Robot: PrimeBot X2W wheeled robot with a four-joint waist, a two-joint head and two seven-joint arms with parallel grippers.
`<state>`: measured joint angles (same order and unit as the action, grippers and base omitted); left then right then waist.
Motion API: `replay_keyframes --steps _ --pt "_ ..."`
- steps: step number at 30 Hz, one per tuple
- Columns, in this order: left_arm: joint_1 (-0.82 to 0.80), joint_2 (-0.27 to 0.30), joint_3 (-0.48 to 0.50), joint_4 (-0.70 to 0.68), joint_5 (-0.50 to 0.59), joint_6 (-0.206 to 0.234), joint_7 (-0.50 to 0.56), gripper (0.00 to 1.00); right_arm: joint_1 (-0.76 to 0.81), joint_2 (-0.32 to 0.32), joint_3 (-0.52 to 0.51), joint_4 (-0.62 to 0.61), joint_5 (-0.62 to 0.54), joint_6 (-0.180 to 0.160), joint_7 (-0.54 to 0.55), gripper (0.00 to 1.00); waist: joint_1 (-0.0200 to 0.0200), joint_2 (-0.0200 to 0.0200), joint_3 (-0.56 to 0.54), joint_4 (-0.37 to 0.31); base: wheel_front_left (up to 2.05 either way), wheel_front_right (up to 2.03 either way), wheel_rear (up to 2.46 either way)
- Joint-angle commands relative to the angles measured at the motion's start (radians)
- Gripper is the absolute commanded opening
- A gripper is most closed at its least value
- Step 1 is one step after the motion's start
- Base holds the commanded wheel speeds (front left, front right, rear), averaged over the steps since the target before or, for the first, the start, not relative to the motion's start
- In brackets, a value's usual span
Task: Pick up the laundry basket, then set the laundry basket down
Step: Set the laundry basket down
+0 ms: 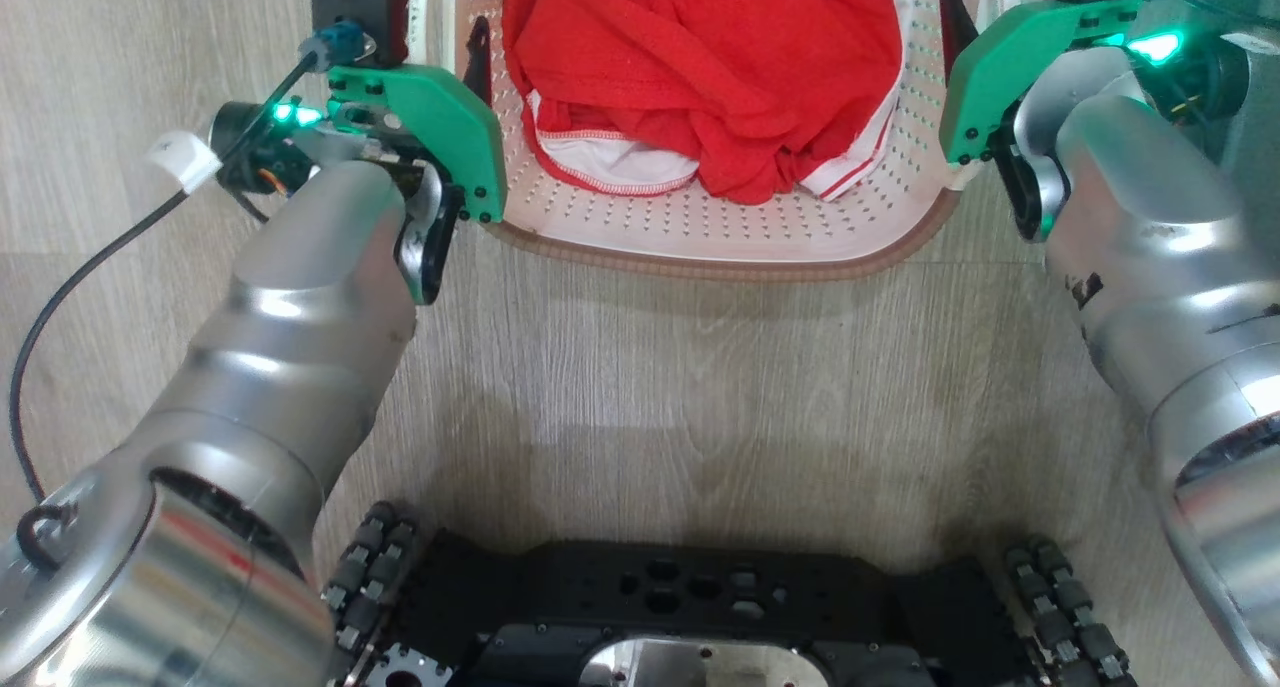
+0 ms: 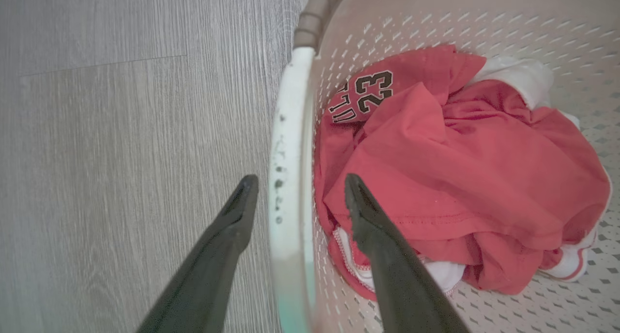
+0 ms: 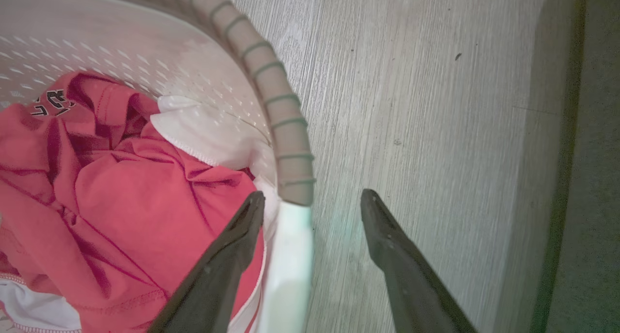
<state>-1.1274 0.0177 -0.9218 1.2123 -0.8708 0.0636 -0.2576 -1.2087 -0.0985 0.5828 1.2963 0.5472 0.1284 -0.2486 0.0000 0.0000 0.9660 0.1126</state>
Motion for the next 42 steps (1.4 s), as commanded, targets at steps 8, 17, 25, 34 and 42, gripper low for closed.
replay_keyframes --steps 8,17,25,34,42 --pt "0.037 0.033 0.061 -0.02 0.02 0.021 -0.004 1.0 0.011 0.038 -0.048 -0.03 -0.063 0.002 -0.013 1.0 0.0 0.0 -0.033 -0.004 0.0 0.0 0.0" --pt "0.11 0.065 0.178 -0.143 0.102 0.036 -0.004 1.0 0.078 0.027 -0.146 -0.138 -0.151 0.002 -0.013 1.0 0.0 0.0 -0.128 -0.014 0.0 0.0 0.0" --pt "0.288 0.082 0.379 -0.375 0.269 0.033 -0.004 1.0 0.229 0.03 -0.274 -0.305 -0.255 0.002 -0.013 1.0 0.0 0.0 -0.287 -0.023 0.0 0.0 0.0" --pt "0.514 0.063 0.562 -0.601 0.435 -0.001 -0.004 1.0 0.427 0.045 -0.381 -0.499 -0.314 0.002 -0.013 1.0 0.0 0.0 -0.462 -0.029 0.0 0.0 0.0" --pt "0.752 0.038 0.672 -0.789 0.573 -0.041 -0.004 1.0 0.67 0.048 -0.413 -0.723 -0.301 0.002 -0.013 1.0 0.0 0.0 -0.649 -0.035 0.0 0.0 0.0"
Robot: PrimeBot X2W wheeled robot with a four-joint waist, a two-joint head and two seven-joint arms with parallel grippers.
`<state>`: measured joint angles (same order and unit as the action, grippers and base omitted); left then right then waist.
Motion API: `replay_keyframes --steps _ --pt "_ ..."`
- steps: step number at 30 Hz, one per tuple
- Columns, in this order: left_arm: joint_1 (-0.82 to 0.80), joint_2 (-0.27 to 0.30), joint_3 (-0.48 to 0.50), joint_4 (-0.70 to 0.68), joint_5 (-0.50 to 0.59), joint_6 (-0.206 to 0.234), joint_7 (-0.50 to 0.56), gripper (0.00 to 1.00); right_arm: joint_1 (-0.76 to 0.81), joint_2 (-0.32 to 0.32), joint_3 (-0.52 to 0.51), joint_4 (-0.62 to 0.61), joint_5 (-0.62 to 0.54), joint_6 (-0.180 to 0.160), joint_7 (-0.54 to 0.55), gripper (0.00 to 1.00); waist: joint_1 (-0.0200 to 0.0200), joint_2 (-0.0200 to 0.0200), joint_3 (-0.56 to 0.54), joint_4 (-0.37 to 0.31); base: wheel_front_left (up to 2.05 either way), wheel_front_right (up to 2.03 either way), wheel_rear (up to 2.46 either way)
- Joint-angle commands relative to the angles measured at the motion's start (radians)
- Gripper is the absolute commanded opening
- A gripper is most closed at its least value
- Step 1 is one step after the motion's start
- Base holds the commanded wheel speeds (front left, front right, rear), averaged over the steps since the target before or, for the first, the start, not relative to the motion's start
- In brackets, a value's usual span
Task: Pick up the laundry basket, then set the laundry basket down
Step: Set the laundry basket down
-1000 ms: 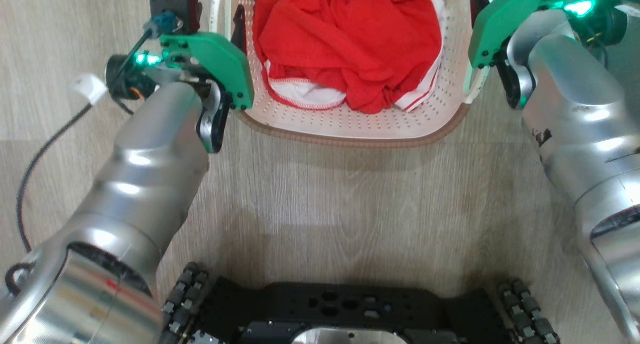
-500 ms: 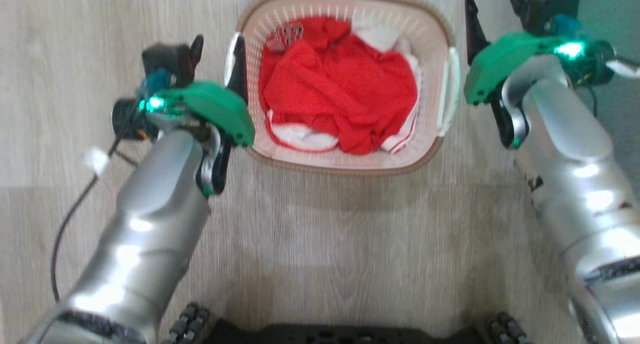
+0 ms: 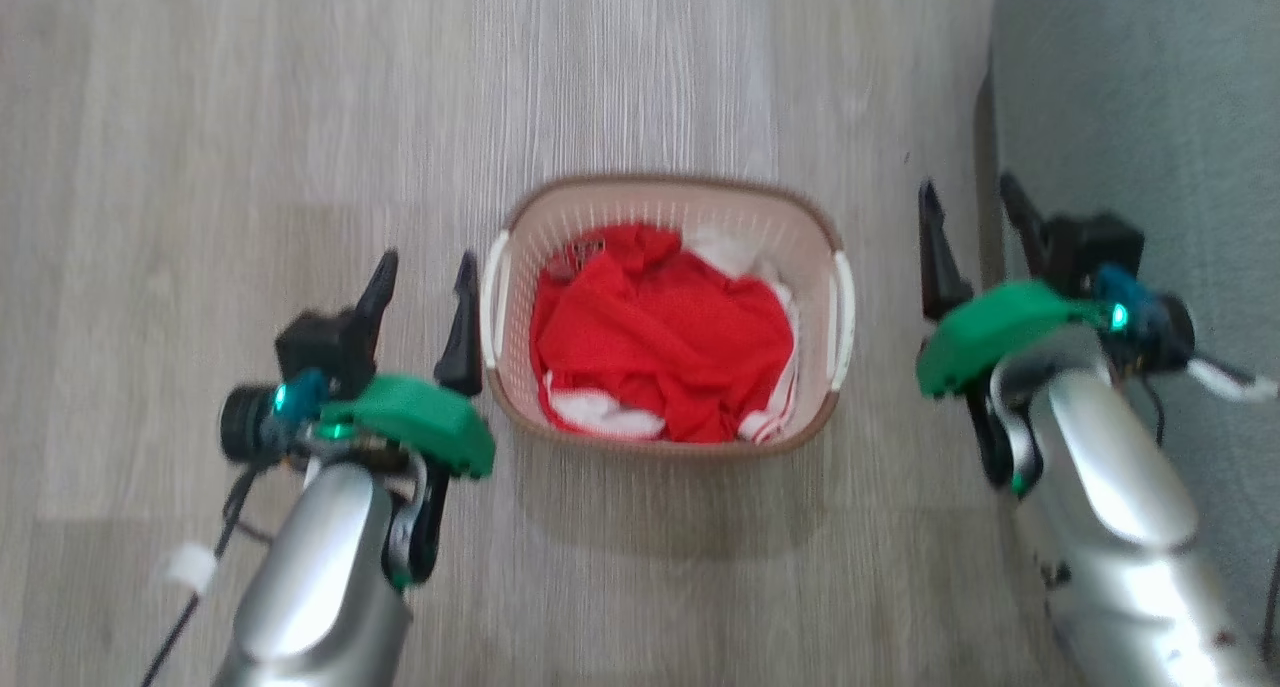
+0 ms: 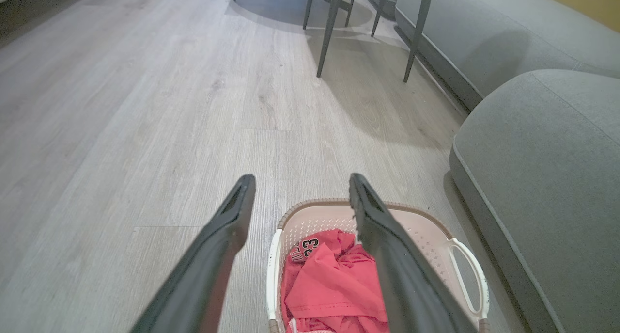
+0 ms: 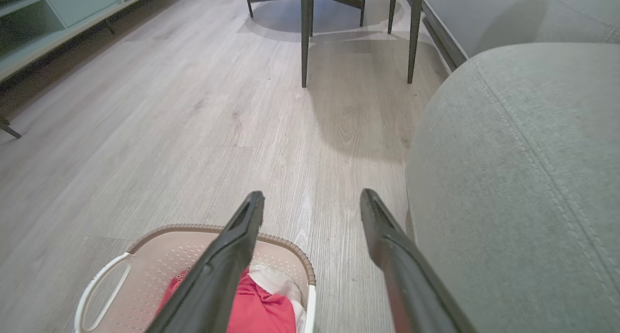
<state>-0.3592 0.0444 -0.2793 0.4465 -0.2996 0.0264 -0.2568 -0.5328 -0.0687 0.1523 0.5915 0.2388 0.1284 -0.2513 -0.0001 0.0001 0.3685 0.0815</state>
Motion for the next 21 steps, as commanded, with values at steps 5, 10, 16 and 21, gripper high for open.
replay_keyframes --steps 5,10,16,21 --pt "0.091 0.008 0.068 -0.104 0.041 -0.008 -0.005 1.0 0.117 0.018 0.008 -0.139 0.007 0.002 -0.01 1.0 0.0001 -0.0001 -0.133 -0.011 0.0 0.0 0.0" --pt "0.195 0.007 0.111 -0.182 0.063 -0.005 -0.005 1.0 0.236 0.018 -0.008 -0.248 0.005 0.002 -0.01 1.0 0.0001 -0.0001 -0.204 -0.015 0.0 0.0 0.0" --pt "0.31 0.006 0.147 -0.255 0.07 0.003 -0.005 1.0 0.356 0.018 -0.014 -0.341 -0.002 0.002 -0.01 1.0 0.0001 -0.0001 -0.271 -0.013 0.0 0.0 0.0" --pt "0.38 0.006 0.154 -0.285 0.071 0.011 -0.005 1.0 0.429 0.018 -0.022 -0.405 -0.002 0.002 -0.01 1.0 0.0001 -0.0001 -0.316 -0.008 0.0 0.0 0.0"
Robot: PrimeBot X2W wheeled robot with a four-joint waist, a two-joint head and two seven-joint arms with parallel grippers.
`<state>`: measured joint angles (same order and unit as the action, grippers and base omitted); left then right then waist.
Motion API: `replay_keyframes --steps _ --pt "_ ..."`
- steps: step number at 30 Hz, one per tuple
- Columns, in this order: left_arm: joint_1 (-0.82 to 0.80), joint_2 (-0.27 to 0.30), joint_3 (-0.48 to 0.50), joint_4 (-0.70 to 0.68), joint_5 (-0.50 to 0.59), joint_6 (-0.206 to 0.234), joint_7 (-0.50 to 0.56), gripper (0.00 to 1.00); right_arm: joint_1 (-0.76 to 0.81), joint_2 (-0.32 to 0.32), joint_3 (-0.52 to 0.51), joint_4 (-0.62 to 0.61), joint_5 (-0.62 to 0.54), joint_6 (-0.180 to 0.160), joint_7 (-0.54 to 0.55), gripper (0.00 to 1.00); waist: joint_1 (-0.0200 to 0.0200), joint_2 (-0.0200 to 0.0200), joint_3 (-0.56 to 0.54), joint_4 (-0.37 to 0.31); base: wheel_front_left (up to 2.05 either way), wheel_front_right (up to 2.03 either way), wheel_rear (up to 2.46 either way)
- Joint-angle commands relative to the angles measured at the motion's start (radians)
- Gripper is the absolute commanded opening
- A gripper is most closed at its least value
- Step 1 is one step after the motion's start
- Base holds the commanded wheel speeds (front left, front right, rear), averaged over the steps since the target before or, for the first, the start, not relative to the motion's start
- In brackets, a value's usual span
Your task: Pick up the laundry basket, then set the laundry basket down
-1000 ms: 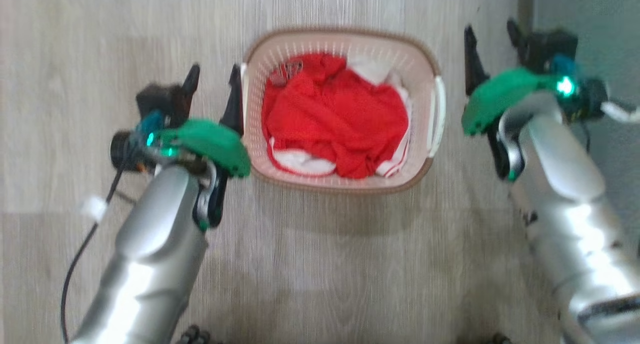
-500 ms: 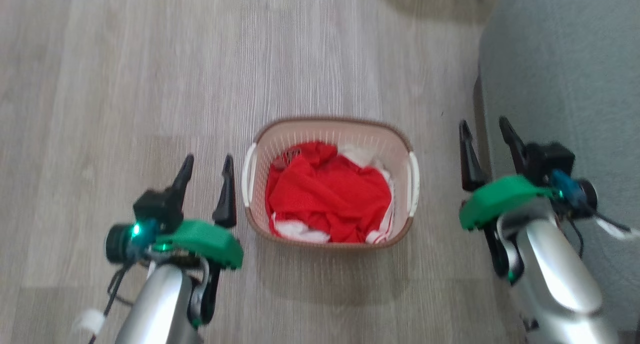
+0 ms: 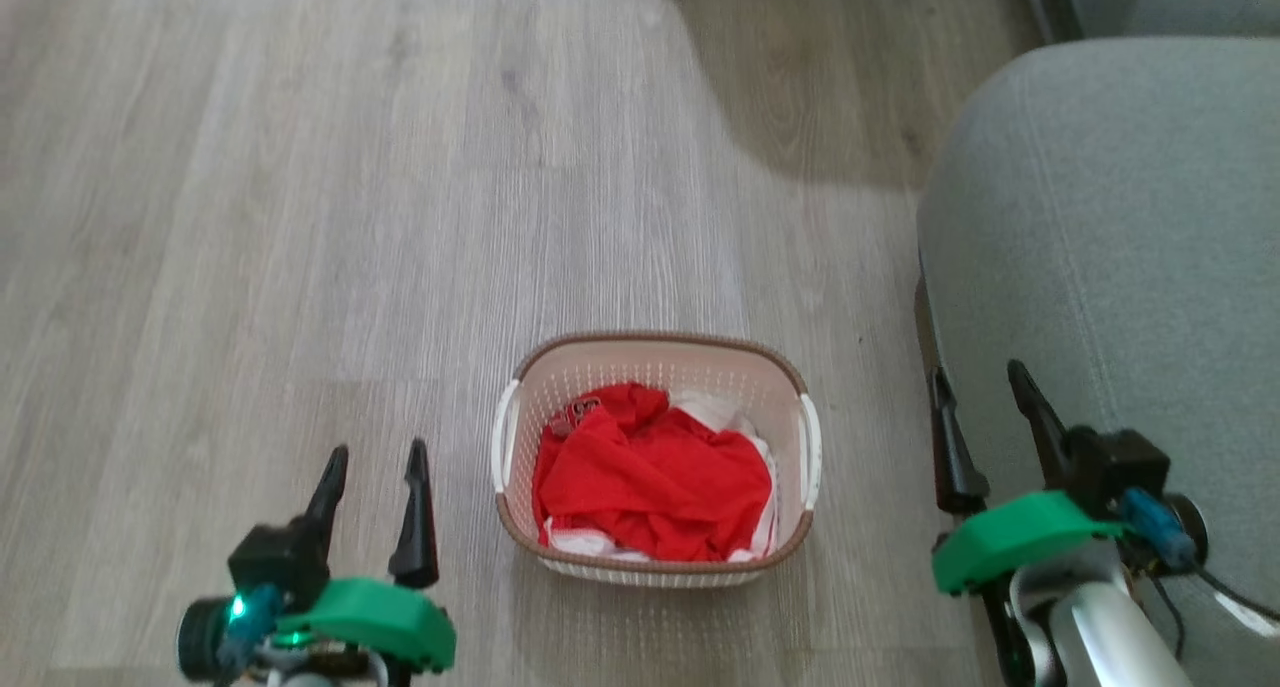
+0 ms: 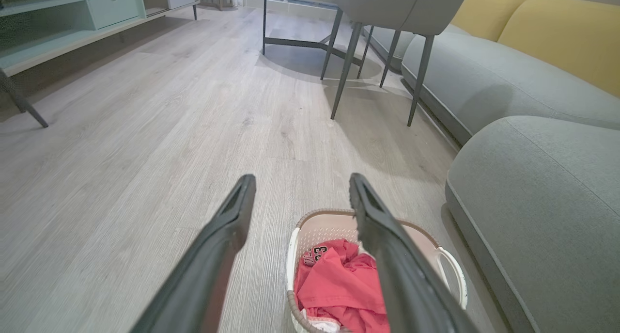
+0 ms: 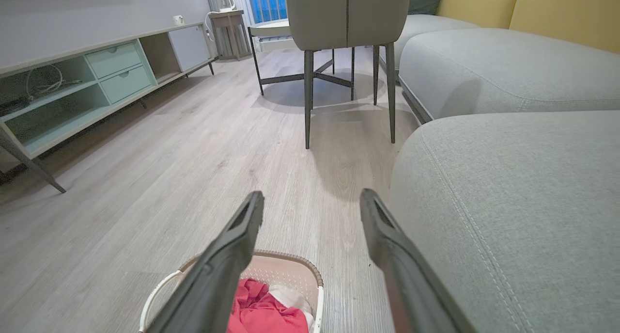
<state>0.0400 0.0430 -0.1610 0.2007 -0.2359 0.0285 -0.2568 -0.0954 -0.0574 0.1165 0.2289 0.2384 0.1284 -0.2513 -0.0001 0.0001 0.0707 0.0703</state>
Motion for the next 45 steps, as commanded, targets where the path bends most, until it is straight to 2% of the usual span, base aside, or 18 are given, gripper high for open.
replay_keyframes --steps 1,10,33,34,39,45 --pt "-0.008 0.007 0.038 -0.043 0.009 0.01 -0.005 1.0 0.005 0.007 0.011 -0.054 -0.001 0.002 -0.01 1.0 0.0001 -0.0001 -0.026 0.003 0.0 0.0 0.0" --pt "0.066 0.007 0.056 -0.07 0.014 0.014 -0.005 1.0 0.079 0.007 -0.006 -0.094 0.004 0.002 -0.01 1.0 0.0001 -0.0001 -0.075 0.0 0.0 0.0 0.0" --pt "0.075 0.007 0.066 -0.082 0.043 0.008 -0.005 1.0 0.094 0.007 -0.006 -0.084 0.009 0.002 -0.01 1.0 0.0001 -0.0001 -0.089 -0.006 0.0 0.0 0.0" --pt "0.106 0.002 0.037 -0.04 0.034 0.007 0.0 0.0 0.106 0.012 -0.023 -0.051 0.0 0.0 0.0 0.0 0.0001 -0.0001 -0.089 -0.006 0.0 0.0 0.0" --pt "0.126 -0.002 0.035 0.042 0.032 0.007 0.001 0.0 0.132 0.016 -0.017 0.032 0.002 0.0 0.004 0.0 0.0001 -0.0001 -0.089 -0.006 0.0 0.0 0.0" --pt "0.115 0.002 0.044 0.046 -0.047 -0.001 0.017 0.0 0.128 0.012 -0.022 0.035 0.08 0.0 0.019 0.0 0.0001 -0.0001 -0.088 -0.01 0.0 0.0 0.0"
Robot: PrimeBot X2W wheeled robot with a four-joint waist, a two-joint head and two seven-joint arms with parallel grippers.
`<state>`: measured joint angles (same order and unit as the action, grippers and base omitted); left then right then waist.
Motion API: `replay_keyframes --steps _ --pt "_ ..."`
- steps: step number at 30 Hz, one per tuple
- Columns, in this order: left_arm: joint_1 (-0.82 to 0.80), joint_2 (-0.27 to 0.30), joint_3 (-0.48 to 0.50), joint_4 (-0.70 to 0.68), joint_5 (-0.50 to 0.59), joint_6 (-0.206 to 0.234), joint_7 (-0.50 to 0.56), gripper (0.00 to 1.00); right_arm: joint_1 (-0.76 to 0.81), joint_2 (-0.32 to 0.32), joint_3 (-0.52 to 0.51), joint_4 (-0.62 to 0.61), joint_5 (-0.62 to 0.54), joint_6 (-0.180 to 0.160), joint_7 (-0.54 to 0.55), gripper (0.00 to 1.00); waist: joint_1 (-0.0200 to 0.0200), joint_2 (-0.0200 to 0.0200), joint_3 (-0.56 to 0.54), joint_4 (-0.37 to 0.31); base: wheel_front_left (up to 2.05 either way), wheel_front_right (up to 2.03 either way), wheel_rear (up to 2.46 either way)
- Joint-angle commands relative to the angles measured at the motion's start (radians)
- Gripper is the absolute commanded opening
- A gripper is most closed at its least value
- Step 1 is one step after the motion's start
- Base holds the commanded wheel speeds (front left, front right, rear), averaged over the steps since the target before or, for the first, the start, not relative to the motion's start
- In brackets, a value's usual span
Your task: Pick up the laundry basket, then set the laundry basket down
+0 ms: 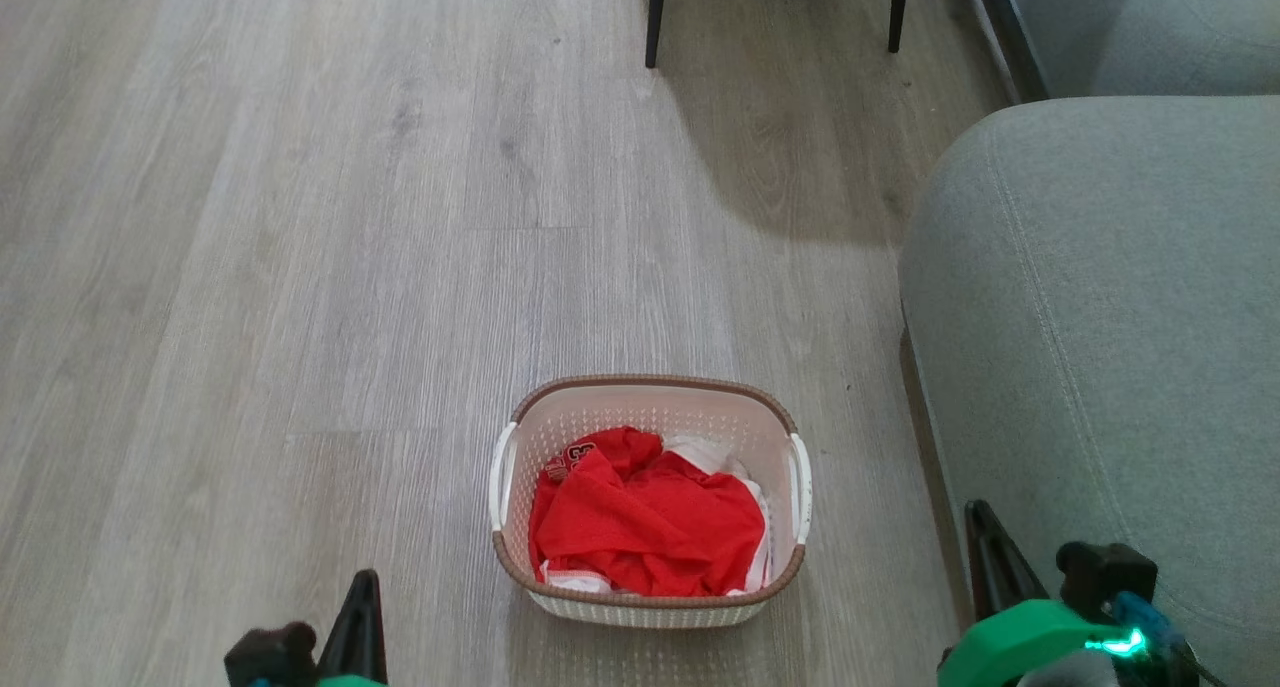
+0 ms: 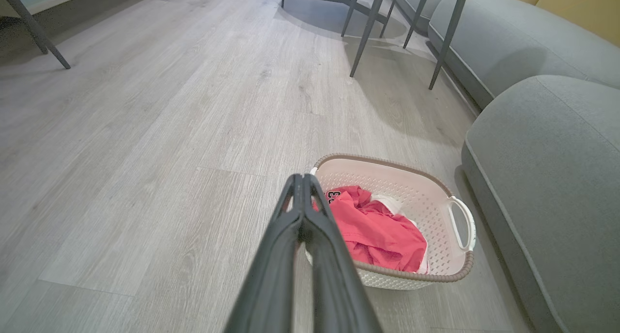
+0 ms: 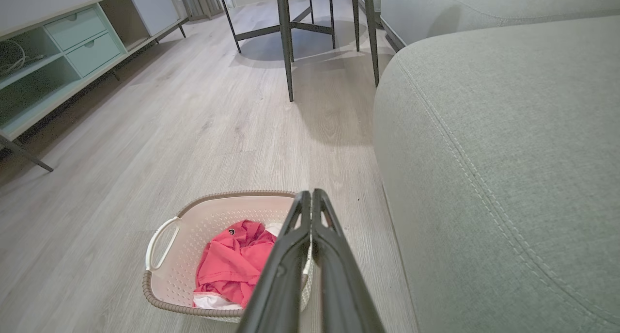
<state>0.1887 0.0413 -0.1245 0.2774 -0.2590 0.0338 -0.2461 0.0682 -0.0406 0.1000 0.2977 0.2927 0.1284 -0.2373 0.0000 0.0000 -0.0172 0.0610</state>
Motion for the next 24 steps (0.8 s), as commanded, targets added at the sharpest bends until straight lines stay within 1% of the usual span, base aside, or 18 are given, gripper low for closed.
replay_keyframes --steps 1,24 --pt "-0.036 0.004 0.009 -0.031 -0.036 -0.008 0.009 0.0 -0.037 -0.006 -0.006 -0.034 0.037 0.0 0.007 0.0 0.0 0.0 0.0 -0.001 0.0 0.0 0.0" --pt "-0.085 0.014 0.04 -0.028 -0.292 -0.038 0.065 0.0 -0.063 -0.017 -0.031 -0.038 0.289 0.001 0.06 0.0 0.0 0.0 0.004 -0.012 0.0 0.0 0.0"
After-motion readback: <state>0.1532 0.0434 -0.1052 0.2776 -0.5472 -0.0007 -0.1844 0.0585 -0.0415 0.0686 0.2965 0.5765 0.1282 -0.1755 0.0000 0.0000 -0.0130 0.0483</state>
